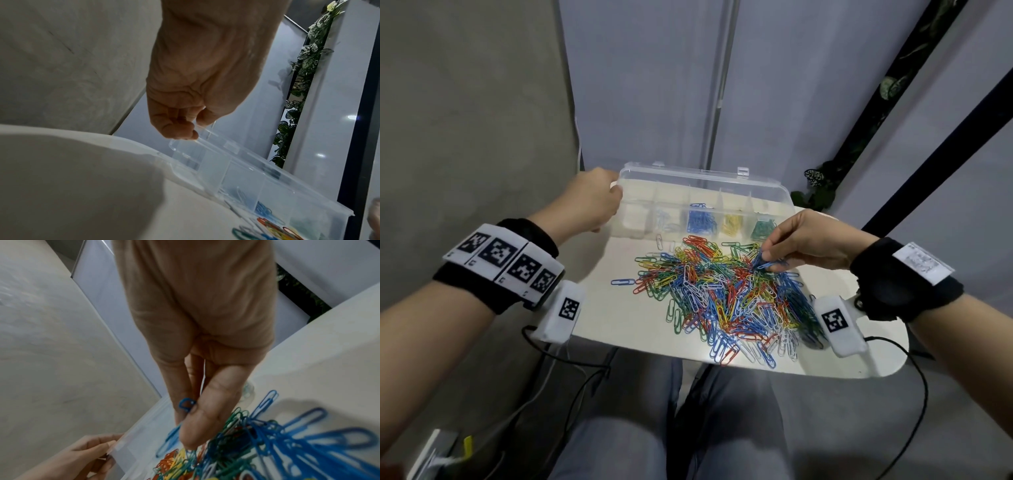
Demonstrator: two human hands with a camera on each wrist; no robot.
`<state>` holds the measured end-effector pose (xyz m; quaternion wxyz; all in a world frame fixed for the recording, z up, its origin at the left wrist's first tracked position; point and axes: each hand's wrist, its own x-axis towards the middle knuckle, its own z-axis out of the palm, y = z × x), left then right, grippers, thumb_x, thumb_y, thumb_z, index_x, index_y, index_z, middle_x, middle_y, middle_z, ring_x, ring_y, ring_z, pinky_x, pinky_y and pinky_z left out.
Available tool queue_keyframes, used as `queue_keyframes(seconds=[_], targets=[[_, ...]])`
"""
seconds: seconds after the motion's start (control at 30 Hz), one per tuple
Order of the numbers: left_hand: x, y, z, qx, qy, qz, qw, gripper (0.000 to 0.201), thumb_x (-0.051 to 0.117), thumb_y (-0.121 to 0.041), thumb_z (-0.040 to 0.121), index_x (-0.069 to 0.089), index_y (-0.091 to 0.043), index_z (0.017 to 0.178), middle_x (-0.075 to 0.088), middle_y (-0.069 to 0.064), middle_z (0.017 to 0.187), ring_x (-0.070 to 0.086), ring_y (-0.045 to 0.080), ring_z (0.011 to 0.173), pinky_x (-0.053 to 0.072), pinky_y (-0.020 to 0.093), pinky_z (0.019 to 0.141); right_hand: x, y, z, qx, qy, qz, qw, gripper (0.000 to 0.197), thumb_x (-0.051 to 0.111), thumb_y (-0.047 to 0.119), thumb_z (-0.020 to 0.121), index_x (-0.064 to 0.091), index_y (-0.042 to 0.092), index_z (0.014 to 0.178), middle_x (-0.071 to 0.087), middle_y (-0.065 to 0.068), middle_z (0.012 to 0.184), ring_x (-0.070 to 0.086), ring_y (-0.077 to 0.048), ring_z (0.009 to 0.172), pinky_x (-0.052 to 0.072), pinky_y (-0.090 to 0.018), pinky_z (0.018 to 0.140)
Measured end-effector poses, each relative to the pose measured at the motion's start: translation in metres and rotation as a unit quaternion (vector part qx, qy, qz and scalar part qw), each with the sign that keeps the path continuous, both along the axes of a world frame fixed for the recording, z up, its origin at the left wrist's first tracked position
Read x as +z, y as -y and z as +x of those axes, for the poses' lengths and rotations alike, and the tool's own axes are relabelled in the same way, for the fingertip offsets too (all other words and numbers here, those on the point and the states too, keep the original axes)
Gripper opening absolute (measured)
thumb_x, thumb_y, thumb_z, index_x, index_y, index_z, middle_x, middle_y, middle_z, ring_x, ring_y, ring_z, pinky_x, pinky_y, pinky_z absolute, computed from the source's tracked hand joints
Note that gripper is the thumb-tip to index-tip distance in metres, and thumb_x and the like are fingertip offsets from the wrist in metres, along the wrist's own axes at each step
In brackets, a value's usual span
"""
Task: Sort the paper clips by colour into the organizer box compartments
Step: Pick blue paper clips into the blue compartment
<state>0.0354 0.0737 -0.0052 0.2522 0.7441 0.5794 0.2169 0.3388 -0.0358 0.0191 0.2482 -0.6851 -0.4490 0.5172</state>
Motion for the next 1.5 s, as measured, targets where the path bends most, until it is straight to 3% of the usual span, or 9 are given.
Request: queue_keyframes(seconds=[0.23,0.37,0.5,0.67,0.83,0.97,1.17,1.33,1.5], targets=[[0.0,-0.001,0.0,0.0,0.001,-0.004,1.0,0.034,0.034,-0.011,0.098,0.062,-0.003,0.116,0.062,0.015,0.078,0.057,0.032,0.063,0.053,0.032,0.045,0.001,-0.002,-0.004,-0.004,-0.002,0.014,1.0,0.007,0.065,-0.016,0.077,0.065,-0.016,0.084,0.068,-0.019,0.067,0.068,-0.022,0.058,0.059,-0.024,0.059],[0.0,-0.001,0.0,-0.002,-0.006,-0.004,1.0,0.033,0.035,-0.011,0.098,0.061,-0.001,0.116,0.064,0.02,0.082,0.062,0.039,0.069,0.055,0.036,0.046,0.003,-0.003,-0.009,-0.003,-0.01,0.027,1.0,0.007,0.065,-0.017,0.077,0.066,-0.016,0.084,0.067,-0.02,0.066,0.067,-0.022,0.057,0.058,-0.023,0.056],[-0.001,-0.002,0.0,0.0,-0.016,-0.001,1.0,0.034,0.034,-0.012,0.098,0.06,0.0,0.116,0.064,0.025,0.086,0.064,0.043,0.071,0.058,0.045,0.053,0.02,-0.01,-0.018,0.005,-0.026,0.056,0.998,0.01,0.065,-0.016,0.076,0.064,-0.018,0.086,0.067,-0.02,0.064,0.067,-0.021,0.054,0.056,-0.021,0.053],[-0.002,-0.003,-0.001,-0.001,-0.026,0.005,1.0,0.034,0.033,-0.013,0.097,0.06,-0.002,0.115,0.064,0.025,0.086,0.065,0.043,0.066,0.058,0.045,0.053,0.049,-0.039,-0.038,-0.017,-0.059,0.108,0.992,0.003,0.063,-0.017,0.077,0.063,-0.016,0.081,0.067,-0.019,0.065,0.068,-0.022,0.057,0.058,-0.023,0.057],[-0.002,-0.004,-0.001,-0.011,-0.033,0.018,0.999,0.033,0.033,-0.013,0.098,0.06,-0.002,0.112,0.064,0.023,0.085,0.065,0.042,0.063,0.057,0.044,0.049,0.049,-0.071,-0.063,-0.028,0.026,0.119,0.992,0.005,0.067,-0.018,0.075,0.063,-0.015,0.076,0.064,-0.019,0.064,0.066,-0.026,0.056,0.061,-0.032,0.063],[-0.004,-0.006,-0.002,-0.016,-0.04,0.026,0.999,0.033,0.033,-0.013,0.098,0.06,-0.002,0.112,0.064,0.024,0.086,0.065,0.041,0.065,0.057,0.042,0.052,0.036,-0.086,-0.071,-0.054,0.076,0.105,0.99,0.02,0.067,-0.021,0.074,0.065,-0.016,0.093,0.062,-0.021,0.068,0.065,-0.025,0.047,0.06,-0.034,0.057],[-0.005,-0.009,-0.002,-0.019,-0.054,0.035,0.998,0.032,0.034,-0.014,0.099,0.06,0.0,0.11,0.064,0.025,0.088,0.065,0.042,0.065,0.058,0.043,0.057,0.033,-0.091,-0.076,-0.036,0.097,0.106,0.989,0.029,0.071,-0.008,0.079,0.063,-0.011,0.107,0.068,-0.022,0.086,0.069,-0.032,0.078,0.061,-0.04,0.068],[-0.005,-0.011,-0.003,-0.018,-0.095,0.056,0.994,0.029,0.038,-0.017,0.099,0.06,0.0,0.109,0.063,0.024,0.103,0.059,0.041,0.095,0.05,0.039,0.074,0.045,-0.075,-0.058,-0.019,0.154,0.177,0.972,0.021,0.073,0.004,0.082,0.068,-0.003,0.102,0.07,-0.021,0.096,0.069,-0.029,0.085,0.059,-0.044,0.081],[0.003,-0.009,0.002,-0.005,-0.099,0.145,0.985,0.037,0.054,-0.026,0.096,0.053,-0.002,0.125,0.05,0.021,0.116,0.045,0.037,0.113,0.036,0.041,0.094,0.037,-0.029,-0.004,0.001,0.283,0.198,0.938,0.018,0.078,0.009,0.077,0.074,0.005,0.094,0.07,-0.009,0.08,0.057,-0.014,0.063,0.049,-0.026,0.065]])
